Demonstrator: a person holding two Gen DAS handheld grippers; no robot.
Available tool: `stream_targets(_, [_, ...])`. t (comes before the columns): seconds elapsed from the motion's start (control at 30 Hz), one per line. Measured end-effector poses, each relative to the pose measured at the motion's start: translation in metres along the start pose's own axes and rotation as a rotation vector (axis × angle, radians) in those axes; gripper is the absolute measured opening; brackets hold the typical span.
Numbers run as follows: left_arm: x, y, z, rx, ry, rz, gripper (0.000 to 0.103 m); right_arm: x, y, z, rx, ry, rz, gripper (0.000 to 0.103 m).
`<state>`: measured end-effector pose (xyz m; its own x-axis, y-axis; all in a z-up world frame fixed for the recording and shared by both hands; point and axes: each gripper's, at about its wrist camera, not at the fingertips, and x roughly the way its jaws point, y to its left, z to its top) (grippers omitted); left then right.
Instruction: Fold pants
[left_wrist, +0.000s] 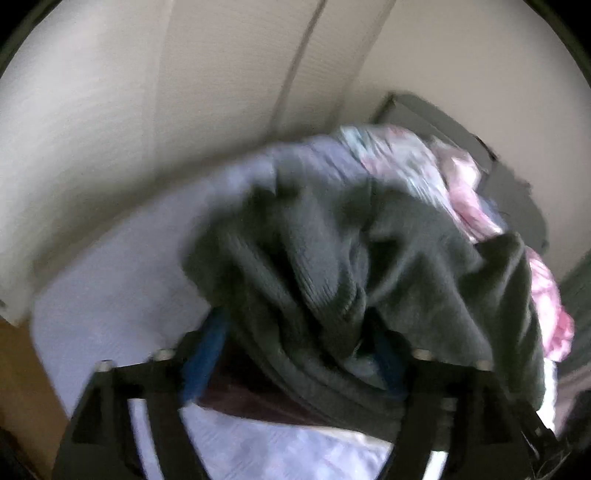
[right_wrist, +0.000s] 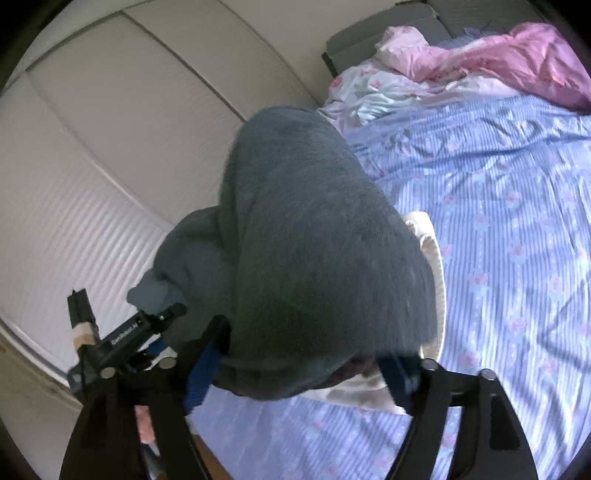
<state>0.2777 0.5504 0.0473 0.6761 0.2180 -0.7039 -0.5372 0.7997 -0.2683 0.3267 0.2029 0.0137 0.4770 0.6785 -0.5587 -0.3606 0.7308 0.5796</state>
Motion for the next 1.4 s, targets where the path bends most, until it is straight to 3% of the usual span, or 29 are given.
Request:
stream_targets(0.03, [-0.019, -0.003, 0.009, 0.014, -0.061, 0.045, 0.099, -0.001, 0.001, -0.001, -0.021, -0.01, -0.002, 0.084])
stream_targets(0.13, [-0.052, -0.007, 0.02, 0.077, -0.196, 0.107, 0.103, -0.008, 0.011, -0.003, -0.081, -0.032, -0.013, 0.085])
stream_targets(0.3, [-0.093, -0.027, 0.001, 0.151, -0.234, 0.046, 0.103, -0.053, 0.03, -0.012, -0.235, -0.172, -0.026, 0.091])
stream_targets(0.4, [-0.117, -0.046, -0.023, 0.202, -0.257, 0.03, 0.103, -0.09, 0.031, -0.023, -0.32, -0.289, -0.094, 0.101])
stream_targets(0.5, [-0.146, -0.062, -0.054, 0.279, -0.268, 0.044, 0.103, -0.134, 0.026, -0.033, -0.412, -0.384, -0.174, 0.102])
stream_targets(0.67, [-0.194, -0.1, -0.115, 0.417, -0.288, 0.02, 0.103, -0.199, 0.008, -0.05, -0.491, -0.389, -0.256, 0.102])
stream_targets(1.1, [-0.294, -0.195, -0.234, 0.628, -0.266, -0.169, 0.103, -0.361, -0.073, -0.118, -0.343, -0.403, -0.448, 0.102])
stream_targets(1.27, [-0.315, -0.224, -0.263, 0.637, -0.242, -0.237, 0.103, -0.407, -0.095, -0.144, -0.289, -0.439, -0.518, 0.102])
stream_targets(1.4, [-0.332, -0.243, -0.287, 0.623, -0.266, -0.288, 0.103, -0.436, -0.109, -0.161, -0.236, -0.438, -0.55, 0.102])
